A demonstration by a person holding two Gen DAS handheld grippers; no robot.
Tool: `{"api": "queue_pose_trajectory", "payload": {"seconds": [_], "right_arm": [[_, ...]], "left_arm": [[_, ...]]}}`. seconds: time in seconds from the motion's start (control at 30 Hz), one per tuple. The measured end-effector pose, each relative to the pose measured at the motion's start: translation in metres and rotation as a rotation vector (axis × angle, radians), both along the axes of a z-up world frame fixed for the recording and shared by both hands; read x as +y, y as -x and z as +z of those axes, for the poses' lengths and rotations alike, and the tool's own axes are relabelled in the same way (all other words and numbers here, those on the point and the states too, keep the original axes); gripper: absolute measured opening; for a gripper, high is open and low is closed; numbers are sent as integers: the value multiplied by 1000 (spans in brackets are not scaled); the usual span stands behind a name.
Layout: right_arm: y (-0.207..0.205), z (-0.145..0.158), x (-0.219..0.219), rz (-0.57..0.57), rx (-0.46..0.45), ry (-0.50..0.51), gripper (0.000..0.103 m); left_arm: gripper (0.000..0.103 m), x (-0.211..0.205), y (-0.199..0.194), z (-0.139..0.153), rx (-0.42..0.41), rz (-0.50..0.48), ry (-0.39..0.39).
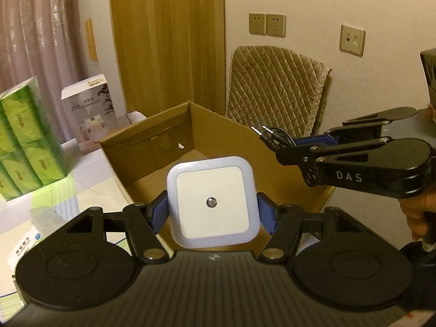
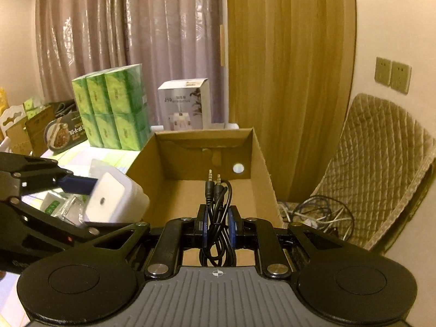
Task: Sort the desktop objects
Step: 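Open both tools to drop the night light and cable into the box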
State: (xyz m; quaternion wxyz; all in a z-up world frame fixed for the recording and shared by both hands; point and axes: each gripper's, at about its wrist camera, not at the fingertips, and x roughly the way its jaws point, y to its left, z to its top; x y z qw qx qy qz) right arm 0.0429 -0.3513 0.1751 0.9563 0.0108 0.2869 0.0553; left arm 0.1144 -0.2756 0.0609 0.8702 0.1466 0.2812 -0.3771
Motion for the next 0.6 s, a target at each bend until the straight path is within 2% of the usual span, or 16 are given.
{"api": "queue_pose_trajectory", "payload": {"seconds": [0.3,0.4,0.6], "right_arm": [[-5,-13,-2,-3,27,-22,11],[-4,-13,-3,-6,28,-22,11],[-2,-16,-2,-6,34,-26,11]], "left_arm": [[62,-8,-9,-18,26,1,-28],[67,-7,-10,-19,25,-1,-21],[67,10,-5,-12,-6,28,-15]]}}
